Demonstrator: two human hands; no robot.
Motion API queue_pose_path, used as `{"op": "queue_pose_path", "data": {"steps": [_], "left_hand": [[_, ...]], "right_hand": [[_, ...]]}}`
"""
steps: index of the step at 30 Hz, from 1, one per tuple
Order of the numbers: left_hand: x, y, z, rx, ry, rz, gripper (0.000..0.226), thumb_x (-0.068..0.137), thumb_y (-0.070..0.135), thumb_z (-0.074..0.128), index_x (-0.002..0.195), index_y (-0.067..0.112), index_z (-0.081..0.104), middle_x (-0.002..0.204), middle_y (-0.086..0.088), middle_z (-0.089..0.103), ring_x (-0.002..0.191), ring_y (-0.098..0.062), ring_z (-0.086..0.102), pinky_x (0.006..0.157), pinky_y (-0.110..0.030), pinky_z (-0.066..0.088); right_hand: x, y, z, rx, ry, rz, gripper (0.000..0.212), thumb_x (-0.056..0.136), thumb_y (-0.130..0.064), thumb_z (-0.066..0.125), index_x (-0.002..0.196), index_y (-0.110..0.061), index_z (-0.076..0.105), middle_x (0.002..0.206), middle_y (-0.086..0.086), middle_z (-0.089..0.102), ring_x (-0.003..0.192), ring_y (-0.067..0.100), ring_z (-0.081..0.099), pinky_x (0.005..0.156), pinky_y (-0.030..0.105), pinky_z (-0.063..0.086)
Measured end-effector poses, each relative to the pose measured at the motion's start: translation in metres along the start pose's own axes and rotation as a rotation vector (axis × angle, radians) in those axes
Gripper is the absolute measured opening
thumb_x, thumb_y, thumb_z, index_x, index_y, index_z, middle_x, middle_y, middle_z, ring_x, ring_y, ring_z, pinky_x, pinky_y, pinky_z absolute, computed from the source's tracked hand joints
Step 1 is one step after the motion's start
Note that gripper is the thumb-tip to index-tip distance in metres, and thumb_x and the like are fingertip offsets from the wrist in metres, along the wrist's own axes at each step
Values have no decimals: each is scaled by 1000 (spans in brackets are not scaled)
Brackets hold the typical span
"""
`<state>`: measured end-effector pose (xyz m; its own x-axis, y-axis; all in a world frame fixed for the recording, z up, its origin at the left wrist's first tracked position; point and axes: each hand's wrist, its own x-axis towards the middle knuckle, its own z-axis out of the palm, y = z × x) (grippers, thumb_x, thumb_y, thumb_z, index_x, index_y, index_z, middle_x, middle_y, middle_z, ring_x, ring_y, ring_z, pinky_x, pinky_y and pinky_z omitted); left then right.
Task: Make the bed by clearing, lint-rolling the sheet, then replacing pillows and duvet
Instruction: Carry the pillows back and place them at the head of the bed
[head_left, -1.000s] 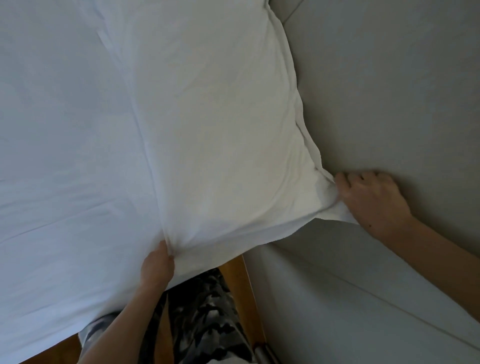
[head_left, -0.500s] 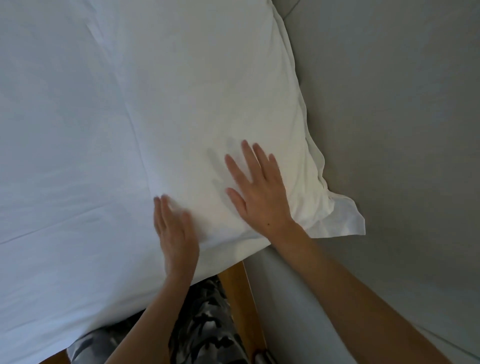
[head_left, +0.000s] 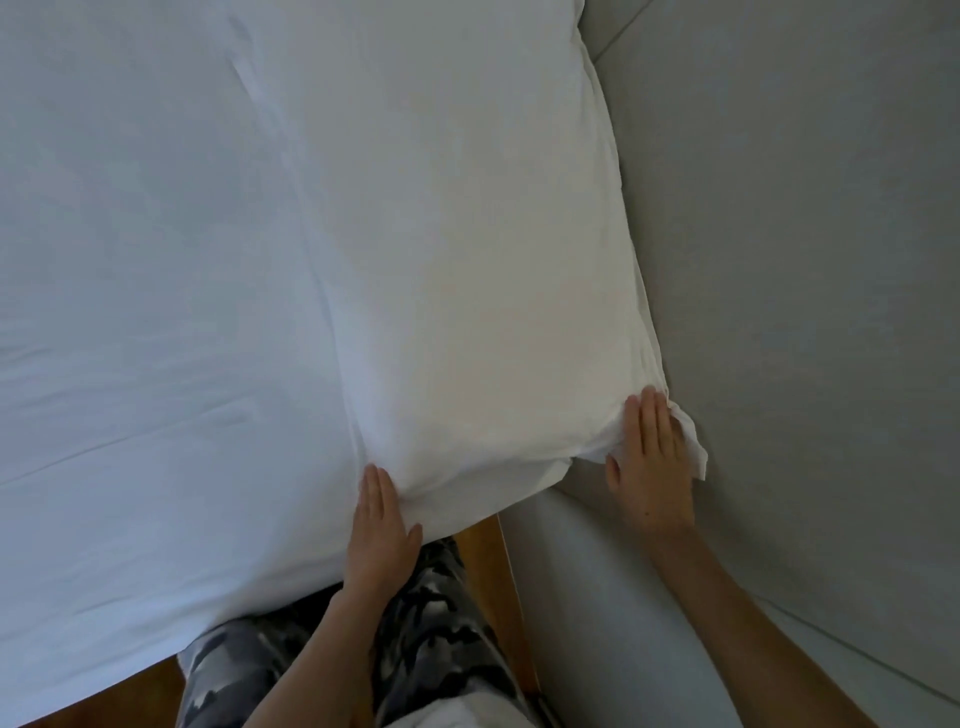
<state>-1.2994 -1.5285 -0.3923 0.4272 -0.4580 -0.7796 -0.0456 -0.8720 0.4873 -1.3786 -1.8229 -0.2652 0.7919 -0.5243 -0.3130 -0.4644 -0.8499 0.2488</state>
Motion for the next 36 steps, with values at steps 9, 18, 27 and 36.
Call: {"op": "queue_pose_path", "data": {"steps": [9,18,27,36], "left_hand": [[-101,-18,-82,147,-120,-143,62,99,31,46,153,16,20,161,-13,12,145,-31,22,113,-43,29],[-215,14,-175,-139,393,-275,47,101,30,46,145,15,41,140,-11,52,127,-27,50,104,-39,38],[-360,-30,-151,-560,932,-428,41,99,34,51,139,22,49,133,-1,59,115,-17,60,94,-35,51],[-510,-95,-50,-898,1404,-706,37,99,25,54,135,17,53,134,-2,58,114,-15,59,89,-25,52]], "right_hand": [[-3,-71,-98,273,-147,22,68,93,-18,56,151,-7,22,159,19,13,146,33,15,118,42,21],[-8,-148,-199,550,-133,-421,55,98,-26,49,147,-8,33,151,12,35,140,26,31,111,37,32],[-76,-246,-259,561,-228,-882,53,97,-35,52,144,-16,38,146,1,43,134,19,39,104,31,34],[-209,-386,-298,355,-382,-1368,58,94,-44,52,146,-24,35,149,-5,40,135,13,39,108,33,37]]}}
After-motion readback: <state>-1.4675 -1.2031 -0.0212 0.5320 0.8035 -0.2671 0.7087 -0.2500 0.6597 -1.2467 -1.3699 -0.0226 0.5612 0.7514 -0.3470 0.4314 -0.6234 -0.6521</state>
